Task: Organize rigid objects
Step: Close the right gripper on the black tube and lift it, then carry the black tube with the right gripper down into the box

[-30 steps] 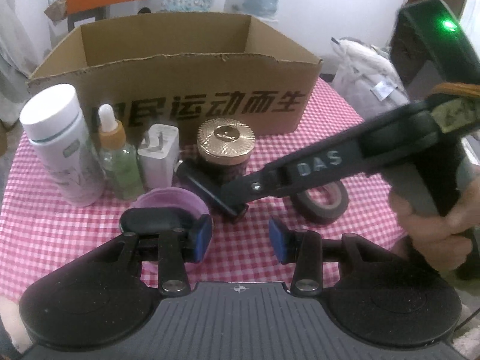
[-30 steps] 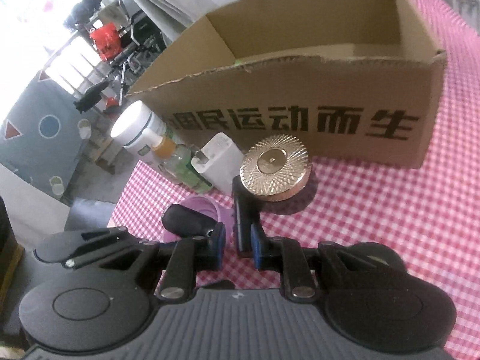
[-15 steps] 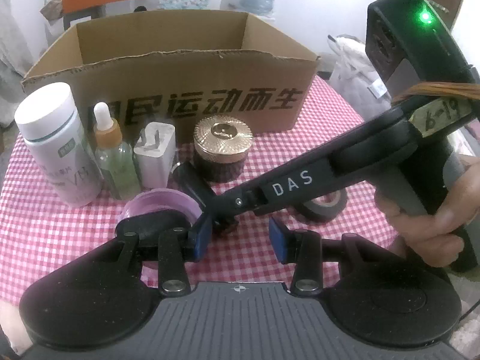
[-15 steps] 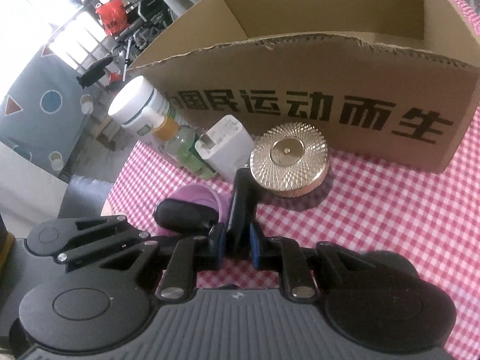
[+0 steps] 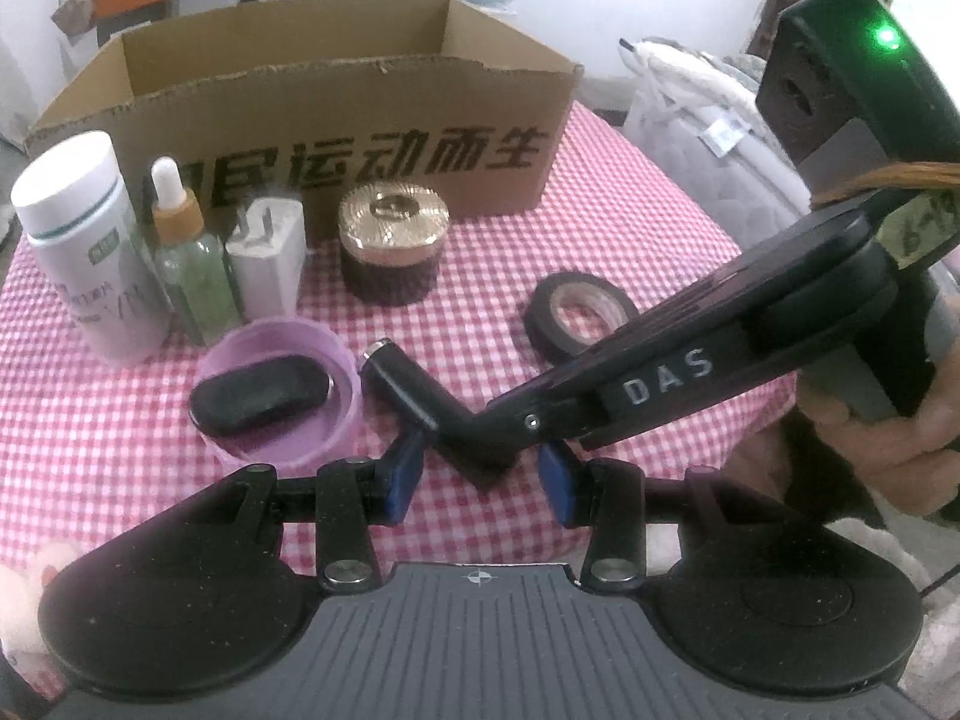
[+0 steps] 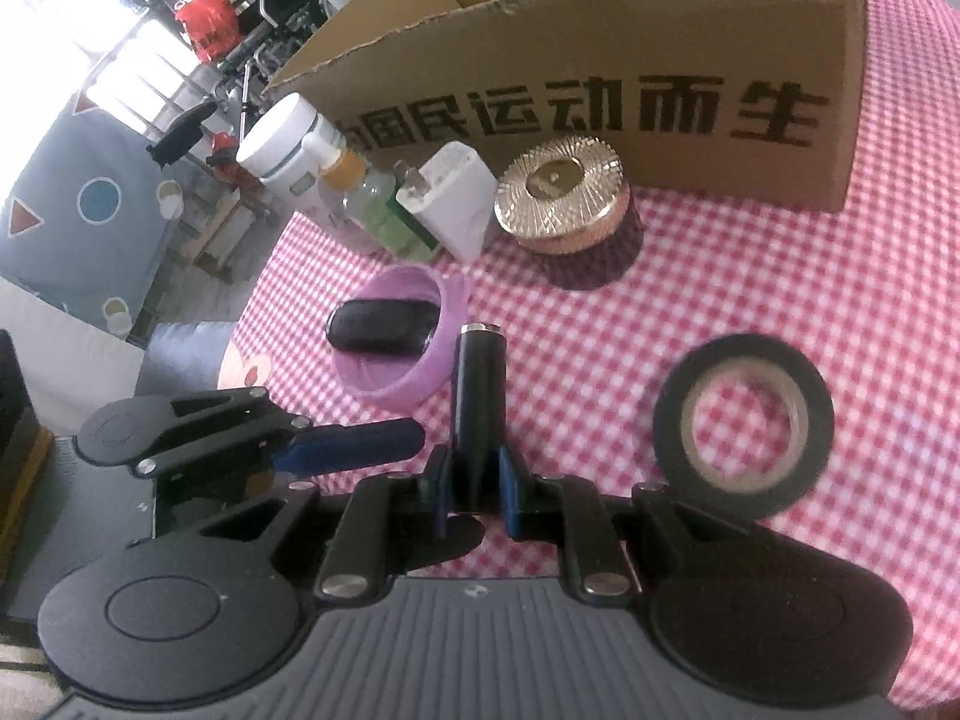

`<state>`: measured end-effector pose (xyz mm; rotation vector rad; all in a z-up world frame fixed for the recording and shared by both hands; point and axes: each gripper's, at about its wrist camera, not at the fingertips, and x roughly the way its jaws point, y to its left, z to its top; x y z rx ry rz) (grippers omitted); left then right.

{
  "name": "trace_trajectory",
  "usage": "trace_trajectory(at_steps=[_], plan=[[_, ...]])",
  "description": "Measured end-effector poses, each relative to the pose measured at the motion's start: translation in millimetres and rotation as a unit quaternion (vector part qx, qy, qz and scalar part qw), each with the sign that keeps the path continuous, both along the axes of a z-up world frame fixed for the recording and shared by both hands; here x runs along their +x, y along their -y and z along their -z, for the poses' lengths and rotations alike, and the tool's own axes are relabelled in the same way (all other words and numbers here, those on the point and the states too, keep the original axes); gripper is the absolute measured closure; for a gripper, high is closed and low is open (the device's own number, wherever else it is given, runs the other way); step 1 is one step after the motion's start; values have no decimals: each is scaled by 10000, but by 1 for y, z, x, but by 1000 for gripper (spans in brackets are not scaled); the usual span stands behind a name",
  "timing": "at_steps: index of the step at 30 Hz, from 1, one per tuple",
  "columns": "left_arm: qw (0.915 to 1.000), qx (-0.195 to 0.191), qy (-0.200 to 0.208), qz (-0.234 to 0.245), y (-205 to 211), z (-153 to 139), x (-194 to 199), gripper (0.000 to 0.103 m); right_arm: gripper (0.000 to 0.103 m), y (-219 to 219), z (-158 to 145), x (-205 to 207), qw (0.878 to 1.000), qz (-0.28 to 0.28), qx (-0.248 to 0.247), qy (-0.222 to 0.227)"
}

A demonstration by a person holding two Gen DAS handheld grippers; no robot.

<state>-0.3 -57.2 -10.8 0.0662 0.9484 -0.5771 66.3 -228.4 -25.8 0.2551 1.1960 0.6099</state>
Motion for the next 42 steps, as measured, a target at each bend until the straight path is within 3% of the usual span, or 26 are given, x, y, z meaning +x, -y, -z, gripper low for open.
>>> trace_trajectory(at_steps=[8, 13, 21, 26, 32, 37, 42], plan=[[9992, -99, -373, -136, 0, 4, 12, 61, 83, -2, -17, 8, 9993, -76, -6, 366], [9972, -222, -656, -265, -2, 10, 23, 61, 82, -16, -4, 17, 9994, -167, -191, 241], [9976, -194, -587, -316, -1, 11, 26, 61, 79, -17, 5, 20, 9994, -205, -47, 279], [9989, -9, -375, -275, 5, 12, 22, 62, 79, -8, 8, 18, 9997, -3, 200, 172], [9996, 16, -67, -276, 9, 0, 13, 63, 79, -4, -7, 4, 9984, 94, 234, 502], [9977, 189, 531, -381, 12, -31, 2, 63, 79, -3, -37, -6, 9954, 91, 399, 870], [9902, 374, 1224, -558, 14, -76, 10, 63, 79, -7, -83, -5, 9858, 33, 542, 1589]])
